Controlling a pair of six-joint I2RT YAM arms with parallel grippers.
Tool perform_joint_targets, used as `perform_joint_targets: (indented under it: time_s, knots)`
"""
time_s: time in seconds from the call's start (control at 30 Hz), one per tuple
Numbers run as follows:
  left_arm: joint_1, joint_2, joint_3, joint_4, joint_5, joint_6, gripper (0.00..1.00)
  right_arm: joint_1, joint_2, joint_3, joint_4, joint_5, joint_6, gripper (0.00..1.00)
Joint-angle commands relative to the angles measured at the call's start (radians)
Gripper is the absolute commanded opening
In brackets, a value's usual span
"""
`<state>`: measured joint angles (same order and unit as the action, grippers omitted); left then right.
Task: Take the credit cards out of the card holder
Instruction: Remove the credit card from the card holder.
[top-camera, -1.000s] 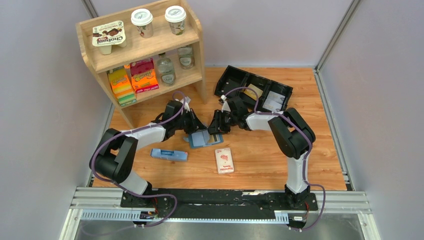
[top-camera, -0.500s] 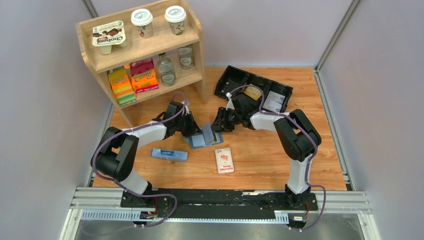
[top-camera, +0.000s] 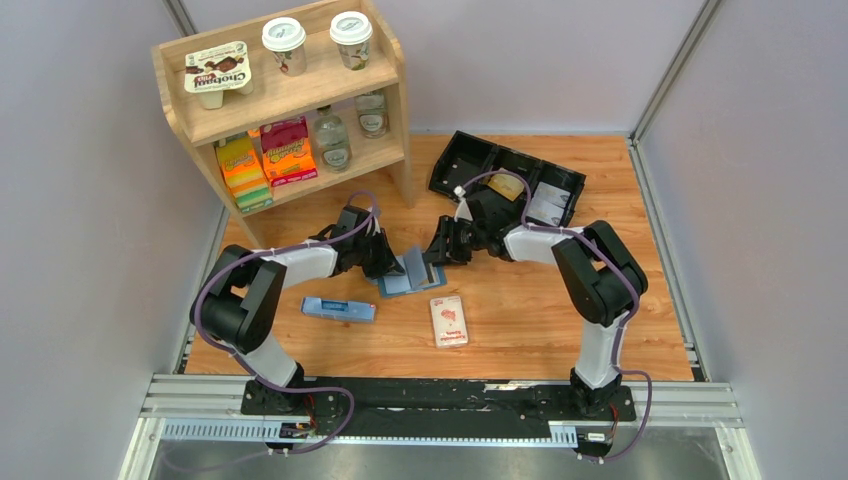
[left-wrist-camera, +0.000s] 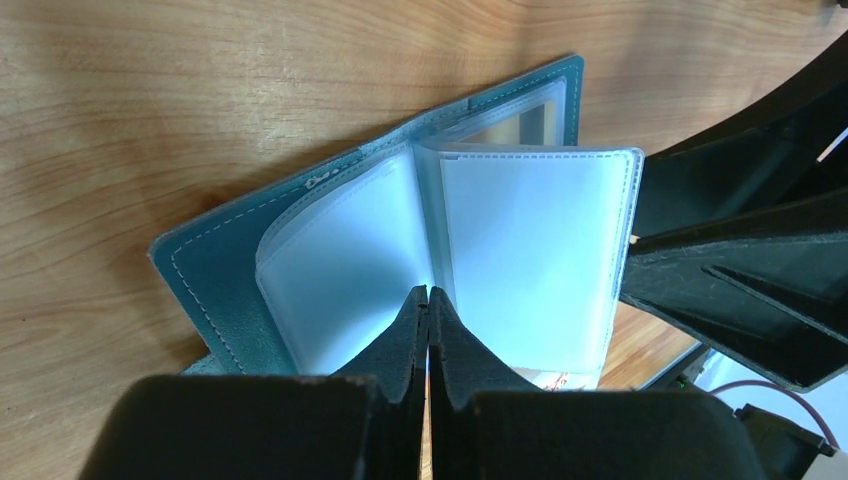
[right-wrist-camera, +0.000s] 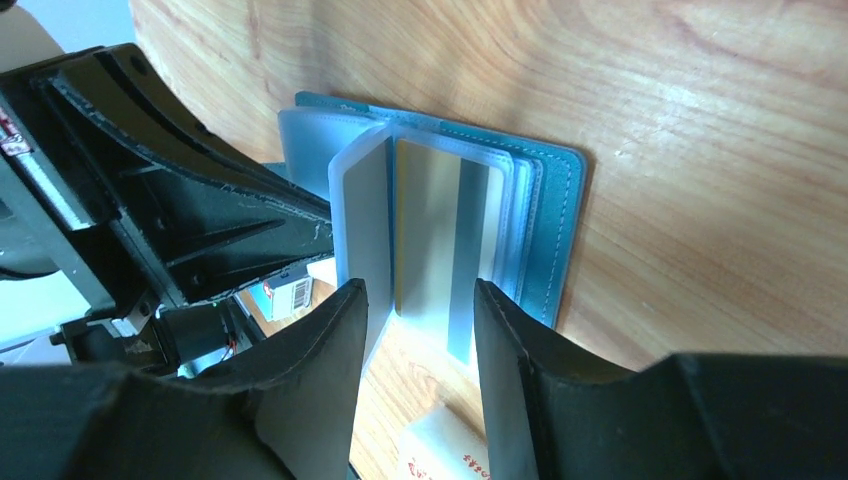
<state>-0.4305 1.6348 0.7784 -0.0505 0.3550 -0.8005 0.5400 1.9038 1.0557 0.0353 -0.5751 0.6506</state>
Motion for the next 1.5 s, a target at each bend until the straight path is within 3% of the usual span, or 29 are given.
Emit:
perform_joint_targets:
  time_s: [0.0, 0.43, 0.73, 0.97, 1.33, 1.47]
  knots:
    - [-0.001, -0.016, 0.030, -0.003, -0.010, 0.018, 0.00, -0.002, -0.077, -0.017, 0.072, -0.035, 0.003, 0.46]
    - [-0.001, -0.067, -0.001, 0.078, 0.013, -0.019, 0.16, -0.023, -0.042, -0.039, 0.199, -0.115, 0.113, 0.47]
    - [-0.001, -0.052, 0.021, 0.012, -0.007, -0.003, 0.29, -0.005, -0.040, 0.021, -0.023, 0.047, -0.040, 0.46]
    - [-0.001, -0.052, 0.025, -0.028, -0.017, -0.002, 0.29, 0.035, -0.011, 0.092, -0.121, 0.112, -0.106, 0.46]
    - [0.015, -0.124, 0.055, -0.245, -0.195, 0.107, 0.25, 0.061, 0.017, 0.144, -0.164, 0.139, -0.140, 0.44]
    - [0.018, -0.115, 0.051, -0.268, -0.200, 0.121, 0.24, 0.067, 0.034, 0.153, -0.172, 0.146, -0.144, 0.44]
